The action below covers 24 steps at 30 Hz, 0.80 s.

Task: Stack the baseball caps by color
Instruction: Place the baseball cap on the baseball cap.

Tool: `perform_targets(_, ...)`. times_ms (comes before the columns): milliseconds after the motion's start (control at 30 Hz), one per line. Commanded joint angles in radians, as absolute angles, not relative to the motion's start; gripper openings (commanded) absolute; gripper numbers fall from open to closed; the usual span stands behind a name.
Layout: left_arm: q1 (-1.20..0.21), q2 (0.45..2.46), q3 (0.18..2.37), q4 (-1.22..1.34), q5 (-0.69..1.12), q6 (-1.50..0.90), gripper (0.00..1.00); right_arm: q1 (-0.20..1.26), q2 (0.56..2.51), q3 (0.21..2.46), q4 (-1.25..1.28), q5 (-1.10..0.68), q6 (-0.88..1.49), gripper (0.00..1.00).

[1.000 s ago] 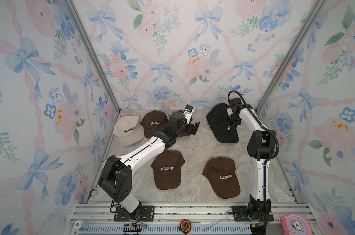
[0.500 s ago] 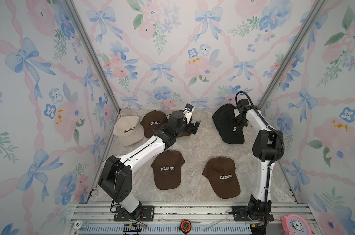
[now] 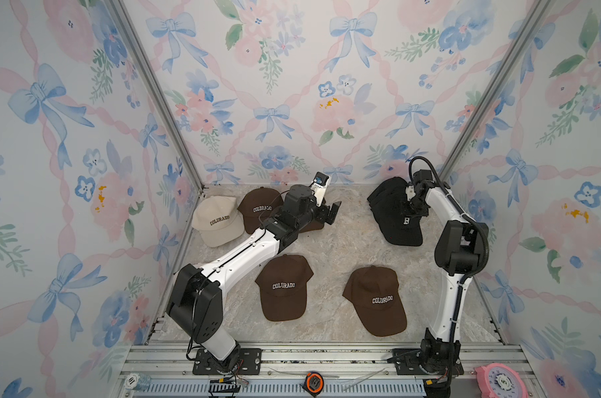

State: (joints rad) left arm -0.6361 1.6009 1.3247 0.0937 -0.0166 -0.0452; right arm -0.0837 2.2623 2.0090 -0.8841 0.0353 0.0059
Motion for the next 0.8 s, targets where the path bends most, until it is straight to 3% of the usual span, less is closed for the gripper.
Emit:
perform_targets(0,-0.648,1.595,1.350,0.068,-0.007,-0.052,0.98,-0.110,2.246,1.973,-0.930,0.066,-0.018,0.23)
perform_targets(200,-0.661,1.577,1.339,0.061,-0.020,-0.051,0.98,-0.115,2.222,1.955,-0.924,0.050,-0.019,0.28)
perform_targets(467,-0.681,1.537,1.299,0.060,-0.043,-0.067,0.98,-0.101,2.127,1.937,-0.922,0.020,-0.010,0.55)
perform_targets(767,-0.711,1.448,1.203,0.063,-0.074,-0.090,0.98,-0.058,1.993,1.894,-0.967,0.023,-0.004,0.64)
